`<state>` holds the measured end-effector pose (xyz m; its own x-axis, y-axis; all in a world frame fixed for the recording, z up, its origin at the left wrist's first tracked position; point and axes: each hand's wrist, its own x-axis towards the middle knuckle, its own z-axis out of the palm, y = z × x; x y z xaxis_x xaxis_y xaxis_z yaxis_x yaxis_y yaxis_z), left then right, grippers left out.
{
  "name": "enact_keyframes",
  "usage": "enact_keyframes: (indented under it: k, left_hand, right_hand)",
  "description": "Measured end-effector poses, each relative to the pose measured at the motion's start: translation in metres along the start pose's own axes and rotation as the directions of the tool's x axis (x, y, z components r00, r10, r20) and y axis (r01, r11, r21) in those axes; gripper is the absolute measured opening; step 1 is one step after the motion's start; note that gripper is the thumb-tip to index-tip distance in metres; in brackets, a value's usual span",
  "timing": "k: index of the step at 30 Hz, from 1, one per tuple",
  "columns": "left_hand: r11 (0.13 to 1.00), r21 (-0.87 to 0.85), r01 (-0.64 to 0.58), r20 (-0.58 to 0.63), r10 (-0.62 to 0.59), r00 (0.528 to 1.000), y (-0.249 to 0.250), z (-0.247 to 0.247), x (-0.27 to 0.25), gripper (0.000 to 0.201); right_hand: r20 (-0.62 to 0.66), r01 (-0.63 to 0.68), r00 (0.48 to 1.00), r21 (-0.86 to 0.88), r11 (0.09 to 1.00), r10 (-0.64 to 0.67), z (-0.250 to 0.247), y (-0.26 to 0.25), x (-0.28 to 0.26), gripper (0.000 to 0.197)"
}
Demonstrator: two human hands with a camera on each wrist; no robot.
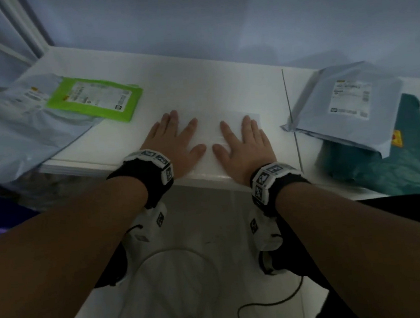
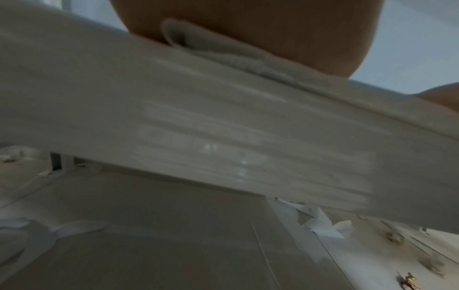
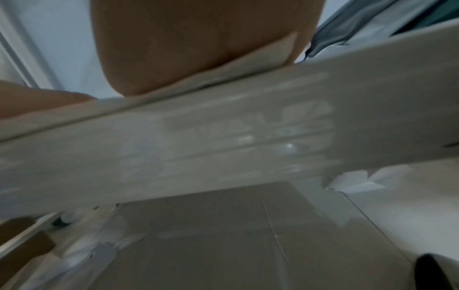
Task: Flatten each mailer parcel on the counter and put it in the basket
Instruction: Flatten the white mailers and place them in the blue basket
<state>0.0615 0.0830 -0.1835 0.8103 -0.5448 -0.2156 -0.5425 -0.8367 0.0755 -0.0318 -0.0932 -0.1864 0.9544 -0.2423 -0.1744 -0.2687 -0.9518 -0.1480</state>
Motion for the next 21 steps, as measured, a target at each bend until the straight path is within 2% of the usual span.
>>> enact_keyframes:
  k: [4, 8, 10, 13, 18, 21]
  left_hand:
    - [1.0, 0.003, 0.013, 0.047, -0.013, 0.999, 0.0, -0.002, 0.004, 0.077]
    - [0.998, -0.05, 0.034, 0.151, -0.026, 0.988, -0.003, -0.02, 0.01, 0.083]
    - [0.989, -0.121, 0.085, 0.12, -0.07, 0.99, -0.008, -0.035, 0.009, 0.082]
    - [0.959, -0.186, 0.212, -0.007, -0.217, 0.976, -0.021, -0.05, -0.003, 0.065]
    - [0.88, -0.24, 0.41, 0.143, -0.386, 0.912, -0.026, -0.057, -0.018, 0.044]
    - [0.869, -0.266, 0.416, 0.214, -0.368, 0.905, -0.023, -0.064, -0.019, 0.046]
  right_hand:
    - [0.027, 0.004, 1.0, -0.003, 1.0, -0.004, -0.002, 0.0, 0.003, 0.069]
    - [0.047, -0.005, 0.999, 0.0, 1.0, 0.005, -0.005, 0.0, 0.003, 0.069]
    - [0.054, -0.004, 0.999, 0.003, 1.0, 0.004, -0.006, 0.001, 0.003, 0.069]
    - [0.065, -0.001, 0.998, 0.008, 1.0, 0.0, -0.007, 0.001, 0.003, 0.07]
    - [0.091, 0.001, 0.996, 0.033, 0.999, -0.004, -0.012, -0.001, 0.002, 0.07]
    - [0.099, -0.012, 0.995, 0.06, 0.998, 0.006, -0.018, -0.003, 0.002, 0.069]
